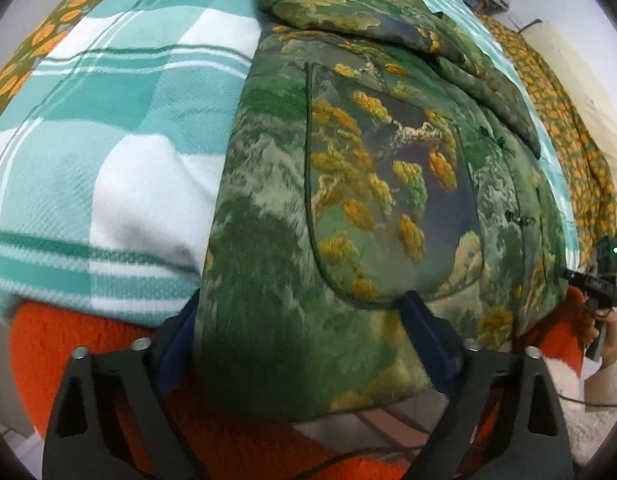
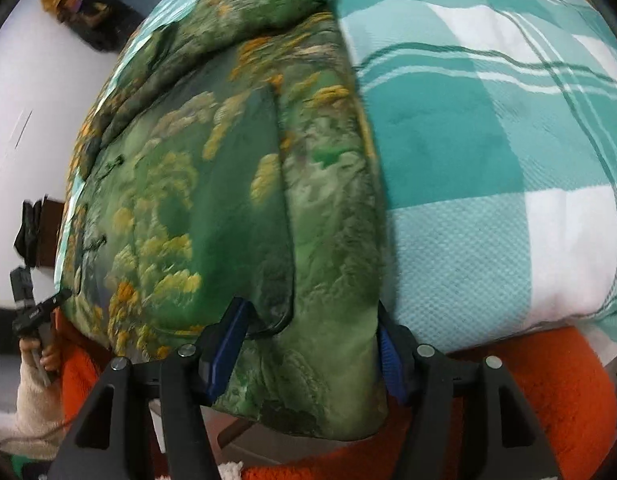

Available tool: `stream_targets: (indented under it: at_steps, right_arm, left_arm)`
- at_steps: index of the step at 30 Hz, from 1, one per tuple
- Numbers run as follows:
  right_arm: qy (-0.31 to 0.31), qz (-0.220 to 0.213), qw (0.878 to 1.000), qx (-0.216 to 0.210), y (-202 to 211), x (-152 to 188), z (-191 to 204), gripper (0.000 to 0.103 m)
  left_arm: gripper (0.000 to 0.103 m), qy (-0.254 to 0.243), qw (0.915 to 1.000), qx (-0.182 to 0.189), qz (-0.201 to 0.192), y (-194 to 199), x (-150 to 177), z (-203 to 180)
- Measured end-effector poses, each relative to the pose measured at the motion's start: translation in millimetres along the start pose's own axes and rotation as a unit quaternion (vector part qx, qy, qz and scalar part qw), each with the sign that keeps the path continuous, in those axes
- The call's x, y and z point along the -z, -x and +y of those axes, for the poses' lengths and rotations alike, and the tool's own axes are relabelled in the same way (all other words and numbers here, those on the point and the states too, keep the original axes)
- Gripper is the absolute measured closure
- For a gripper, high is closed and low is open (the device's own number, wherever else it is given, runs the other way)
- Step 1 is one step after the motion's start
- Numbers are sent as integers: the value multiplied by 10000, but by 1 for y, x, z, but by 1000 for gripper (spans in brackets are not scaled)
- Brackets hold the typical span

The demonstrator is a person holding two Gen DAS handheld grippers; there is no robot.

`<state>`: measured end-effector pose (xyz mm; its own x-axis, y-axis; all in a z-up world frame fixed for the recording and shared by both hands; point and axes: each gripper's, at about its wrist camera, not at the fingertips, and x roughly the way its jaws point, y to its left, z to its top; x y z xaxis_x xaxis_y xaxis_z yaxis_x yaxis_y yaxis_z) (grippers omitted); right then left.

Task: Fold large clothes
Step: 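Grasp the jacket hem with the left tool while the right tool grasps the hem too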

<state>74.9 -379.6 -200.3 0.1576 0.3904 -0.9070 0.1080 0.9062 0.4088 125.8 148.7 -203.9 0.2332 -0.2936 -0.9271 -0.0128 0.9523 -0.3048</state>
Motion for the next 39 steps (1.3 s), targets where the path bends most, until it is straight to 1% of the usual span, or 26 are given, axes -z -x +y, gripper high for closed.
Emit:
stream_targets:
  at_steps: [1,2,3,5,6,9,11,12,14,16,17,18,19,21,23,26,28,34,36,38,39]
  right_arm:
    - [87,18,10000,2,2,1,2,43]
    - [160,26,9999,-17,4,2,5,48]
    - [221,35,9997,-54,7,3,9,56]
    - [263,1,9996,-140,11,2,14,64]
    - [281,-16,9994,-203,14,1,17,66]
    - [295,-125,9988,-377,18,0,24,66]
    - [365,-130,9988,-289,19,-1,22,63]
    - [337,-108,9992,-206,15,0,21,62]
    - [208,-32,9997,-152,6,2,16,61]
    - [193,-47,9996,-179,7,4,11,61]
    - [172,-77,9996,-188,8,4,12,65]
    - [153,-118,9996,-213,11,4,11,73]
    - [155,-165,9994,-250,15,4,12,77]
    - [202,-290,9989,-308,26,4,16,82]
    - [247,-397,9983,-362,36,4,22,84]
    - [226,-549,9970,-499,50,6,28,86]
    - [219,-614,9961,-595,58,10,31,87]
    - [137,-588,9930,-1012,82,28,38,87]
    - [53,-562,9898,-1307,93,37,42,88]
    - [-63,-578,9825,-1770,110,47,47,88]
    - [-104,-602,9796,-1915,118,49,47,89]
  left_arm:
    - [21,12,10000,-20,6,1,2,1]
    - [23,10,10000,-47,-14,2,3,2]
    - [27,13,10000,-64,-12,3,4,3]
    - [33,48,9999,-133,17,7,5,5]
    - [39,75,9999,-143,29,9,4,4]
    - [55,218,9996,-164,89,15,3,11]
    - [62,278,9995,-113,100,17,2,13]
    - [67,294,9995,-107,110,17,2,14]
    - [83,306,9994,-57,128,17,4,17]
    - [89,319,9994,72,119,19,4,16]
    - [91,295,9995,62,96,20,4,15]
    - [91,258,9996,58,60,23,4,13]
    - [92,230,9997,65,6,26,3,10]
    - [93,241,9996,130,-87,33,3,8]
    - [93,219,9990,308,-225,43,2,6]
    - [93,201,9977,470,-450,61,3,3]
    - [93,143,9970,542,-528,70,5,0]
    - [94,-95,9972,550,-508,98,19,-2]
    - [94,-128,9968,622,-488,110,26,-2]
    - [94,-118,9956,779,-517,130,33,1]
    - [94,-103,9945,881,-559,141,36,4]
